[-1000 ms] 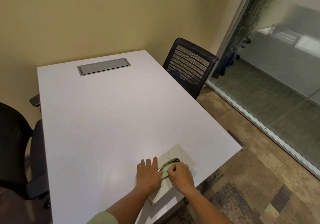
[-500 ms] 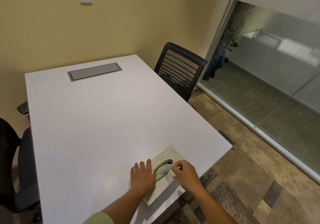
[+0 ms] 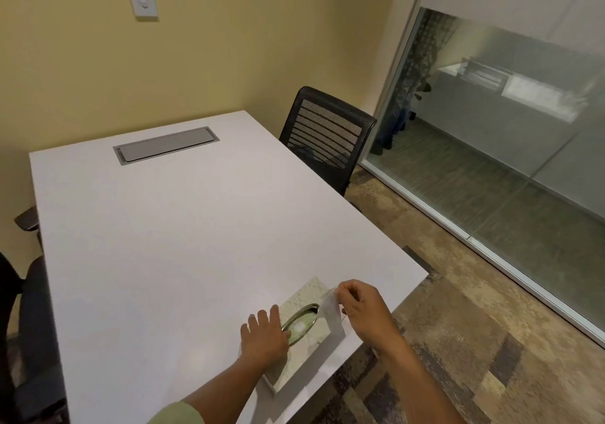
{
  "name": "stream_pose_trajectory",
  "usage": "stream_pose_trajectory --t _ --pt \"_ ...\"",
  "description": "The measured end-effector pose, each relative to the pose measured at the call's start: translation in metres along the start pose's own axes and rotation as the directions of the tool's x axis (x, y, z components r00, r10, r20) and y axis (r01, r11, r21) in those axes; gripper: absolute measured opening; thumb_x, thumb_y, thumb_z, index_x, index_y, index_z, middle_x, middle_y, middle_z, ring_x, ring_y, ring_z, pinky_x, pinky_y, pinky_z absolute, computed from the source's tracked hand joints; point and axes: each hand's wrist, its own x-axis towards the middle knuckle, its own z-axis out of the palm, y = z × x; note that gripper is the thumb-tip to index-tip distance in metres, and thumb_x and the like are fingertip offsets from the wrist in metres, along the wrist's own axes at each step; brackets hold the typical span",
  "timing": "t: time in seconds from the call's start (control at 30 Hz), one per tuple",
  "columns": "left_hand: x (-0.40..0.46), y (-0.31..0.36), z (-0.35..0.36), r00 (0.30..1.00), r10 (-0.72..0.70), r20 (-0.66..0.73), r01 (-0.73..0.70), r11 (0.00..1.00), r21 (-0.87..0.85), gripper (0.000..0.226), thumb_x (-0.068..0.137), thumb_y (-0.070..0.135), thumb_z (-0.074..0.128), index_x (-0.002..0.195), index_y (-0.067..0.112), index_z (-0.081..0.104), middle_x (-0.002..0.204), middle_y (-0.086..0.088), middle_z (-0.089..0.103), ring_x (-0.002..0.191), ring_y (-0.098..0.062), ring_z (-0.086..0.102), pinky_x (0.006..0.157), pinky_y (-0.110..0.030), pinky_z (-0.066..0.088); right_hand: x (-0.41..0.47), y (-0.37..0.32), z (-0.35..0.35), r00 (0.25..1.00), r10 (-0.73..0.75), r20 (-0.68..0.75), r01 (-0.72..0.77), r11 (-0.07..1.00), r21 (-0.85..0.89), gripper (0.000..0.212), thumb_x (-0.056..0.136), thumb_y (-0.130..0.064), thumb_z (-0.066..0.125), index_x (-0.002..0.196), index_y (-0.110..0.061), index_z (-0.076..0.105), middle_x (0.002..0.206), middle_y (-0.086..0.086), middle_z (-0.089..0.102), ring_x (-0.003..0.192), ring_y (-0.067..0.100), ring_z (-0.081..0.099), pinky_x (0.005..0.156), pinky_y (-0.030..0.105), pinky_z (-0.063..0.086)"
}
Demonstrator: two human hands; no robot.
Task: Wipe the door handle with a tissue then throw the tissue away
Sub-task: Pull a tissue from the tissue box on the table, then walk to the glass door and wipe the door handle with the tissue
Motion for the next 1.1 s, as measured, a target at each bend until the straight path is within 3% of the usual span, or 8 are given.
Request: stream_pose_trajectory --t 0.07,0.2,0.37,0.43,0.63,0.87,1.0,1.1 --pt "0.002 0.001 -0.01 0.997 0.01 0.071 -0.009 1.0 -0.019 0.072 0.102 0.05 0.042 0.16 0.02 0.011 0.164 -0.01 0.022 0.151 -0.034 0.022 0.124 -0.052 0.018 0.0 -0.004 -0.002 1.0 -0.002 -0.007 0.002 0.999 0.035 0.041 0.086 -0.036 0.051 0.083 0.003 0.06 0.083 0.024 0.062 0.073 0.021 0.056 0.068 0.039 0.051" --pt "0.003 0.009 -0.05 0.984 0.174 0.047 -0.164 0.972 -0.169 0.07 0.101 0.041 0.05 0.16 0.017 0.02 0.167 -0.008 0.023 0.153 -0.028 0.021 0.124 -0.044 0.018 0.0 -0.002 -0.008 0.999 0.018 -0.026 -0.015 0.996 0.094 0.04 0.082 -0.044 0.052 0.085 -0.008 0.069 0.096 0.022 0.068 0.084 0.025 0.066 0.087 0.049 0.055" --pt "-0.025 0.041 -0.107 0.913 0.405 -0.051 -0.324 0.644 -0.692 0.029 0.104 0.039 0.05 0.123 0.026 0.068 0.131 0.013 0.067 0.126 -0.006 0.058 0.108 -0.024 0.042 -0.002 -0.004 -0.015 0.998 0.023 -0.065 -0.014 0.991 0.132 0.035 0.083 -0.048 0.056 0.082 -0.016 0.07 0.09 0.014 0.07 0.089 0.029 0.069 0.086 0.05 0.058" --pt "-0.037 0.055 -0.123 0.884 0.465 -0.054 -0.334 0.547 -0.768 0.036 0.104 0.043 0.049 0.106 0.022 0.078 0.111 0.009 0.076 0.113 -0.002 0.065 0.097 -0.014 0.044 -0.004 -0.006 -0.019 0.996 0.029 -0.088 -0.016 0.988 0.154 0.037 0.084 -0.047 0.057 0.085 -0.013 0.07 0.091 0.015 0.071 0.092 0.033 0.069 0.088 0.052 0.057" --pt "-0.053 0.087 -0.146 0.815 0.572 -0.096 -0.419 0.468 -0.778 0.021 0.094 0.031 0.07 0.095 0.012 0.08 0.096 -0.009 0.077 0.097 -0.03 0.071 0.091 -0.036 0.057 -0.01 -0.008 -0.035 0.985 0.047 -0.169 -0.013 0.981 0.193 0.026 0.092 -0.037 0.057 0.088 -0.015 0.071 0.087 0.006 0.071 0.09 0.028 0.07 0.085 0.046 0.06" --pt "-0.051 0.123 -0.148 0.788 0.589 -0.178 -0.464 0.378 -0.801 0.022 0.103 0.017 0.056 0.096 0.001 0.069 0.094 -0.015 0.07 0.089 -0.027 0.067 0.085 -0.029 0.056 -0.023 0.001 -0.053 0.977 0.114 -0.18 -0.034 0.917 0.397 0.017 0.097 -0.034 0.058 0.094 -0.02 0.069 0.089 0.01 0.07 0.088 0.026 0.072 0.083 0.039 0.061" --pt "-0.051 0.149 -0.147 0.768 0.606 -0.207 -0.511 0.385 -0.768 0.025 0.101 0.033 0.052 0.093 0.014 0.064 0.098 -0.011 0.067 0.093 -0.028 0.066 0.085 -0.029 0.055 -0.034 0.006 -0.063 0.967 0.142 -0.212 -0.027 0.883 0.469 0.02 0.1 -0.03 0.053 0.102 -0.014 0.065 0.086 0.007 0.066 0.085 0.023 0.071 0.08 0.037 0.061" --pt "-0.053 0.167 -0.143 0.722 0.651 -0.234 -0.578 0.382 -0.721 0.019 0.104 0.028 0.051 0.088 0.023 0.062 0.091 0.0 0.066 0.087 -0.012 0.066 0.078 -0.018 0.056 -0.043 0.008 -0.071 0.94 0.162 -0.3 -0.012 0.895 0.446 0.019 0.102 -0.028 0.051 0.105 -0.013 0.062 0.099 0.011 0.069 0.089 0.02 0.072 0.08 0.032 0.06"
